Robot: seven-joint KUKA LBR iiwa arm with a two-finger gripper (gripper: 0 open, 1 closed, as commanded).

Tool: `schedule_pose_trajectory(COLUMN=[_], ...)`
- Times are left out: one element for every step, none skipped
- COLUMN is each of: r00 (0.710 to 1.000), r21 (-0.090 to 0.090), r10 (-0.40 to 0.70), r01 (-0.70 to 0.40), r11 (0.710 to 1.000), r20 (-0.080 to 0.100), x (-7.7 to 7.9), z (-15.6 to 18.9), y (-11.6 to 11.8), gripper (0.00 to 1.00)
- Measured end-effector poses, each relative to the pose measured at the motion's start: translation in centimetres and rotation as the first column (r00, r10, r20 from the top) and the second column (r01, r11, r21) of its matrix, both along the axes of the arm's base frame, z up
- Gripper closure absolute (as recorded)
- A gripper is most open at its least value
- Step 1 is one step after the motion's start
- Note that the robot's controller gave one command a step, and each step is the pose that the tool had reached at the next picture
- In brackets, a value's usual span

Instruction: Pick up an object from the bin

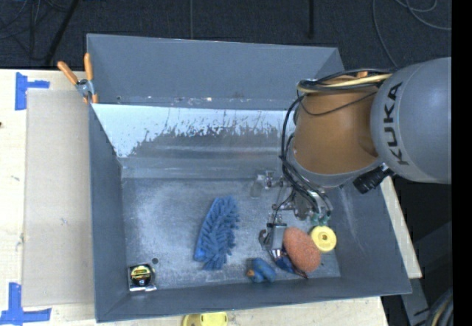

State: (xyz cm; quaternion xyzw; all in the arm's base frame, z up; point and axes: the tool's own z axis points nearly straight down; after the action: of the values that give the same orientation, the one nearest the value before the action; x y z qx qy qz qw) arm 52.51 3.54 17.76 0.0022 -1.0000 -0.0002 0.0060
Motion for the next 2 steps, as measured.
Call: schedule_pose_trajectory(r00=[1.000, 0.999], r21=[0.000, 0.000], r10=[-0.001, -0.049], r01=[0.001, 0.049], r11=[1.000, 0.999], r20=[0.008, 0.009], x=[0.2, 1.1], z=[0.5, 3.7], y=[0.0, 1.5], gripper=[0.00, 0.00])
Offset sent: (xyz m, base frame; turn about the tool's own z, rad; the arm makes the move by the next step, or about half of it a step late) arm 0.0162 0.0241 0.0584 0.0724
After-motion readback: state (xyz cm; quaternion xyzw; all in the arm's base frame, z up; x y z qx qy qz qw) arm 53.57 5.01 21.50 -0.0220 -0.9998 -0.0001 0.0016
